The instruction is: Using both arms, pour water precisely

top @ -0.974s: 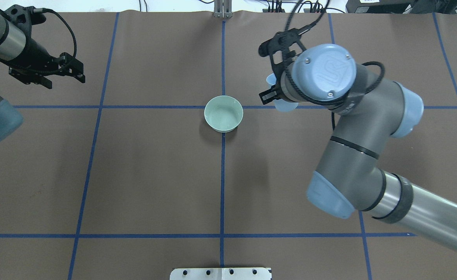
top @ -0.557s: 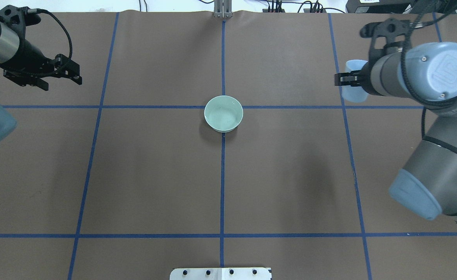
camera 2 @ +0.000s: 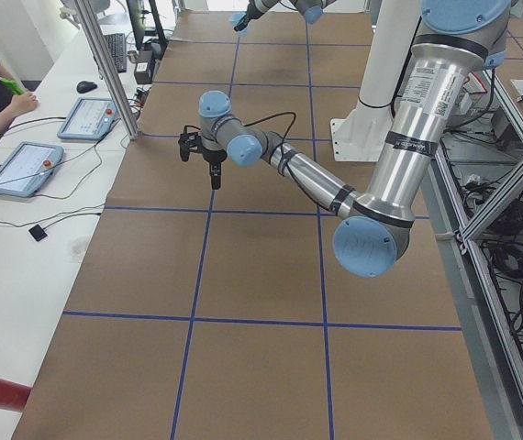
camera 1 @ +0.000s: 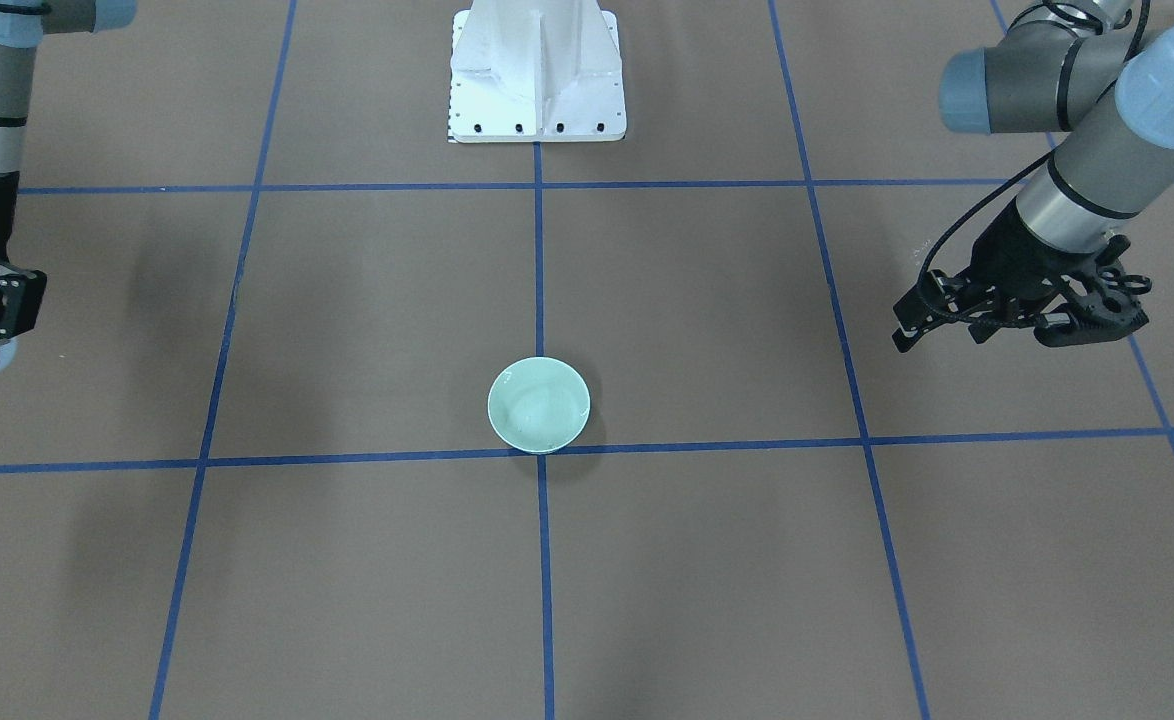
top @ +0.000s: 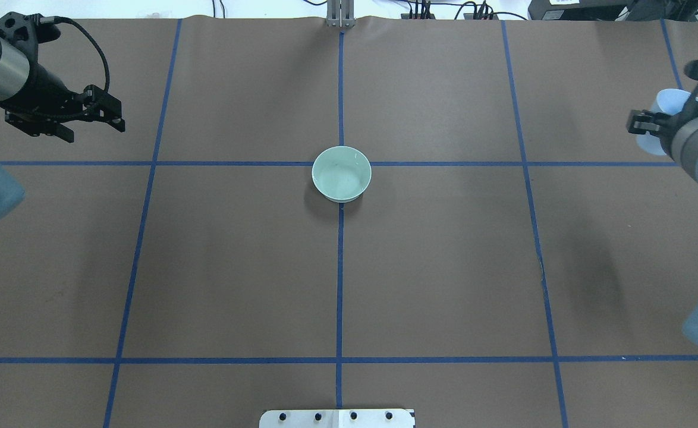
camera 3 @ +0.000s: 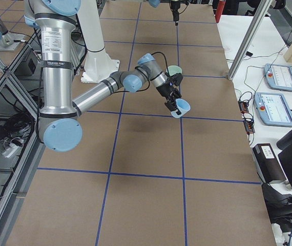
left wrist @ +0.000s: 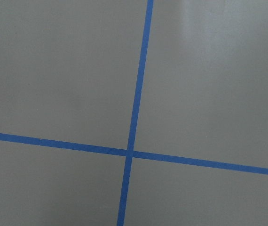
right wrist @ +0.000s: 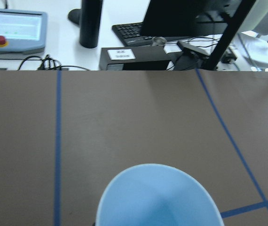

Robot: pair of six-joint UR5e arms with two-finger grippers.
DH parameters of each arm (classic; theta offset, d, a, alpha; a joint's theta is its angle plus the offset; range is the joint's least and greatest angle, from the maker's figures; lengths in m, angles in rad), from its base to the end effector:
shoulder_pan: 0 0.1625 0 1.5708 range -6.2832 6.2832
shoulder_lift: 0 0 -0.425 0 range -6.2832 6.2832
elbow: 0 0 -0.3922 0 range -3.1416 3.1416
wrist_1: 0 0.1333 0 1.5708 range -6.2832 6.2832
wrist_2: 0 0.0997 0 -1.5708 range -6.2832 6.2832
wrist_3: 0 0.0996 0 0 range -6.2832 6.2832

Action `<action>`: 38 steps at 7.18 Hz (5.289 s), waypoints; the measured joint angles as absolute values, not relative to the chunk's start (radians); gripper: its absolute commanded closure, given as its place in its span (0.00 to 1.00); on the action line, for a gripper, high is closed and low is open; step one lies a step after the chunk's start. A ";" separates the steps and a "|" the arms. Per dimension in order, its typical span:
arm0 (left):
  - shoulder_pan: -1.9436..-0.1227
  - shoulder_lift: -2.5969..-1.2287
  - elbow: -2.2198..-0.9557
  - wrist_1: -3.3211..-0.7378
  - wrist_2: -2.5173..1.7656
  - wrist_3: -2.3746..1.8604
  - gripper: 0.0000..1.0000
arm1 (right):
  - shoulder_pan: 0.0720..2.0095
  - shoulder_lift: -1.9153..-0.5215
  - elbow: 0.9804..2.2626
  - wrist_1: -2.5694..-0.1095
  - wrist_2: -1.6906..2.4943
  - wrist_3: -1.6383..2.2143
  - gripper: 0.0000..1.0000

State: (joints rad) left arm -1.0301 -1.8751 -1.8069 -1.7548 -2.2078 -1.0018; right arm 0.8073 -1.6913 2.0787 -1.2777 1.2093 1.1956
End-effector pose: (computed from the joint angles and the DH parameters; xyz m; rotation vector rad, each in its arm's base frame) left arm 0.2409 -0.5451 0.3601 0.0772 0.9232 -0.1971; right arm -0.1881 -0.4403 0.4459 0.6715 -0.3695 0.5340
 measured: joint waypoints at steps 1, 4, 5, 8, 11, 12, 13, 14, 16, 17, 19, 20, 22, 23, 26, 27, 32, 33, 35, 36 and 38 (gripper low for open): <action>-1.029 -1.875 -1.807 -1.755 -2.208 -1.004 0.00 | 0.808 -1.789 2.033 -1.108 1.163 1.204 1.00; -1.028 -1.876 -1.807 -1.755 -2.207 -1.005 0.00 | 0.798 -1.878 1.846 -0.833 1.061 1.257 1.00; -1.028 -1.876 -1.807 -1.755 -2.206 -1.005 0.00 | 0.781 -1.880 1.829 -0.820 1.059 1.278 1.00; -1.028 -1.876 -1.807 -1.755 -2.206 -1.004 0.00 | 0.710 -1.882 1.753 -0.809 1.061 1.324 1.00; -1.027 -1.876 -1.805 -1.755 -2.206 -1.003 0.00 | 0.652 -1.884 1.720 -0.804 1.031 1.355 1.00; -1.028 -1.876 -1.805 -1.755 -2.207 -1.003 0.00 | 0.638 -1.891 1.719 -0.804 1.029 1.357 1.00; -1.028 -1.876 -1.804 -1.755 -2.207 -1.002 0.00 | 0.623 -1.902 1.718 -0.803 1.029 1.358 1.00; -1.028 -1.876 -1.804 -1.755 -2.207 -1.002 0.00 | 0.604 -1.913 1.718 -0.803 1.029 1.364 1.00; -1.027 -1.876 -1.804 -1.755 -2.208 -1.002 0.00 | 0.563 -1.928 1.718 -0.803 1.028 1.407 1.00; -1.027 -1.876 -1.805 -1.755 -2.208 -1.002 0.00 | 0.552 -1.937 1.718 -0.804 1.020 1.419 0.96; -1.028 -1.875 -1.805 -1.754 -2.210 -1.001 0.00 | 0.539 -1.949 1.718 -0.804 1.004 1.424 0.36; -1.028 -1.875 -1.805 -1.754 -2.210 -1.001 0.00 | 0.535 -1.953 1.718 -0.803 0.999 1.425 0.11; -1.028 -1.875 -1.803 -1.754 -2.210 -1.000 0.00 | 0.531 -1.958 1.718 -0.802 0.971 1.428 0.01; -1.027 -1.875 -1.799 -1.753 -2.211 -1.000 0.00 | 0.530 -1.959 1.718 -0.802 0.954 1.431 0.01; -1.026 -1.876 -1.794 -1.753 -2.212 -0.997 0.00 | 0.530 -1.964 1.728 -0.800 0.917 1.441 0.01; -1.026 -1.876 -1.794 -1.753 -2.212 -0.996 0.00 | 0.531 -1.973 1.750 -0.800 0.921 1.432 0.01; -1.019 -1.919 -1.782 -1.751 -2.213 -1.001 0.00 | 0.740 -1.991 1.920 -0.808 1.154 1.048 0.01; -1.006 -1.966 -1.757 -1.749 -2.213 -1.017 0.00 | 0.857 -1.949 1.925 -0.829 1.289 0.913 0.01; -0.957 -2.112 -1.657 -1.748 -2.214 -1.126 0.00 | 1.073 -1.822 1.919 -0.986 1.561 0.651 0.01; -0.923 -2.185 -1.605 -1.749 -2.213 -1.193 0.00 | 1.178 -1.743 1.901 -1.101 1.702 0.504 0.01; -0.848 -2.300 -1.511 -1.757 -2.201 -1.304 0.00 | 1.353 -1.597 1.805 -1.282 1.955 0.249 0.01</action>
State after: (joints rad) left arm -0.8482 -2.2998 -1.5106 -1.7565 -2.2010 -1.3039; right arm 1.3534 -1.5971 1.8051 -1.2818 1.9546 0.2487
